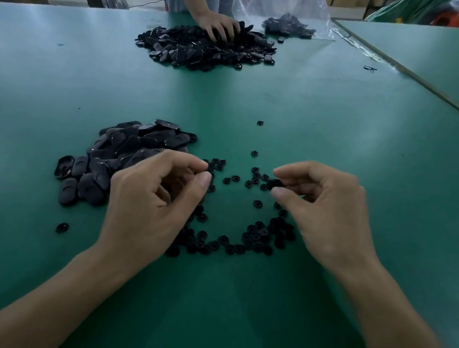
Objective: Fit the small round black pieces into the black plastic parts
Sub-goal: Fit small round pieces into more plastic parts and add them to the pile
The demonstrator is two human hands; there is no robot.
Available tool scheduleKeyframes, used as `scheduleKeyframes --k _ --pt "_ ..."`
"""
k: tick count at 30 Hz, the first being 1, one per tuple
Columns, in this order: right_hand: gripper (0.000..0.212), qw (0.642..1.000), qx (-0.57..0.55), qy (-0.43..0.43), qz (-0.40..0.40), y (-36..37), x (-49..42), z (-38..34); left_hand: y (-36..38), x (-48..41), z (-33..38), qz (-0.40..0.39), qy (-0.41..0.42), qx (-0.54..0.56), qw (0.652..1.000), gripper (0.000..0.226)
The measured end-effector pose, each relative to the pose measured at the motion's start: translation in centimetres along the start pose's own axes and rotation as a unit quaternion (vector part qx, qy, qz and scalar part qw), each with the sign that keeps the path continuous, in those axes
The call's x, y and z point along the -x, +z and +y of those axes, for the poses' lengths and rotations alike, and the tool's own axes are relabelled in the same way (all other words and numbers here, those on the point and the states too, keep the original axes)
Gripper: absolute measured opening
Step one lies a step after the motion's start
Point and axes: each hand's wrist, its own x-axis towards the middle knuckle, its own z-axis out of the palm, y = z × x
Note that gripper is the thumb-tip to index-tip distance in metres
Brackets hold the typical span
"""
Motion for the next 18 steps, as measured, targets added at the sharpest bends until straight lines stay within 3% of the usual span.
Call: scheduleKeyframes --k 6,10,12,14,18 --pt "0.033 0.970 -0.210 -0.020 -0.122 2.1 1.1 -1.7 0.5 0.4 0.6 -0.058 -0.023 0.034 0.997 0.024" --pt "0.035 0.966 -0.230 -0.031 -0.114 2.5 1.3 -1.9 0.3 0.4 0.3 -0.076 -0.034 0.042 0.996 0.021" --pt "0.033 0.985 -0.157 -0.032 -0.068 2.5 1.3 -1.7 0.3 0.3 0.2 -0.062 -0.056 0.049 0.995 0.017" --pt "0.027 0.999 -0.007 -0.039 -0.013 2.2 1.4 -1.4 0.2 0.3 0.1 -0.046 -0.079 0.057 0.994 0.016" --pt "0.020 0.976 0.213 -0.030 -0.007 1.7 1.3 -0.6 0.1 0.2 -0.2 -0.023 -0.115 0.085 0.989 0.008"
